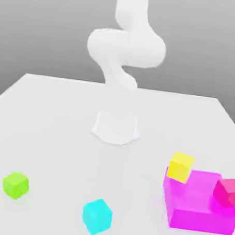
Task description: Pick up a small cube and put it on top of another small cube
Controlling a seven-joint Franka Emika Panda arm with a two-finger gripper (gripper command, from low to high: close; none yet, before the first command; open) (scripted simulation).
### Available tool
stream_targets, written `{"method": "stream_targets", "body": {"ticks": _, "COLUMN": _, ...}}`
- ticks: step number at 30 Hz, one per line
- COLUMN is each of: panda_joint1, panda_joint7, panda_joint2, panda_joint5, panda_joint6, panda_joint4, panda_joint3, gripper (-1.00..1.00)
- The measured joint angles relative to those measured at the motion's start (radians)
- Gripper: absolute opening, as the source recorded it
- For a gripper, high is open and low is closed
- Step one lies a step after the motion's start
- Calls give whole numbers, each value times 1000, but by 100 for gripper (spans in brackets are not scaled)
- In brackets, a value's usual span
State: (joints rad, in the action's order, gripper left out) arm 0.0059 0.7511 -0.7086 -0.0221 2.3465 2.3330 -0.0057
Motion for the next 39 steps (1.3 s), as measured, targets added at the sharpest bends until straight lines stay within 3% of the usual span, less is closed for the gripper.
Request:
{"method": "stream_targets", "body": {"ticks": 13, "panda_joint1": 39, "panda_joint7": -298, "panda_joint2": 477, "panda_joint5": -57, "panda_joint6": 243, "panda_joint4": 172, "panda_joint3": -69, "gripper": 0}}
{"method": "stream_targets", "body": {"ticks": 22, "panda_joint1": 38, "panda_joint7": -593, "panda_joint2": 804, "panda_joint5": 29, "panda_joint6": 411, "panda_joint4": 291, "panda_joint3": -76, "gripper": 0}}
{"method": "stream_targets", "body": {"ticks": 28, "panda_joint1": 4, "panda_joint7": -662, "panda_joint2": 1021, "panda_joint5": 79, "panda_joint6": 574, "panda_joint4": 276, "panda_joint3": -34, "gripper": 0}}
{"method": "stream_targets", "body": {"ticks": 29, "panda_joint1": 1, "panda_joint7": -665, "panda_joint2": 1050, "panda_joint5": 82, "panda_joint6": 598, "panda_joint4": 271, "panda_joint3": -29, "gripper": -100}}
{"method": "stream_targets", "body": {"ticks": 35, "panda_joint1": -2, "panda_joint7": -665, "panda_joint2": 1064, "panda_joint5": 82, "panda_joint6": 608, "panda_joint4": 268, "panda_joint3": -26, "gripper": -100}}
{"method": "stream_targets", "body": {"ticks": 39, "panda_joint1": 6, "panda_joint7": -653, "panda_joint2": 966, "panda_joint5": 68, "panda_joint6": 529, "panda_joint4": 286, "panda_joint3": -38, "gripper": -100}}
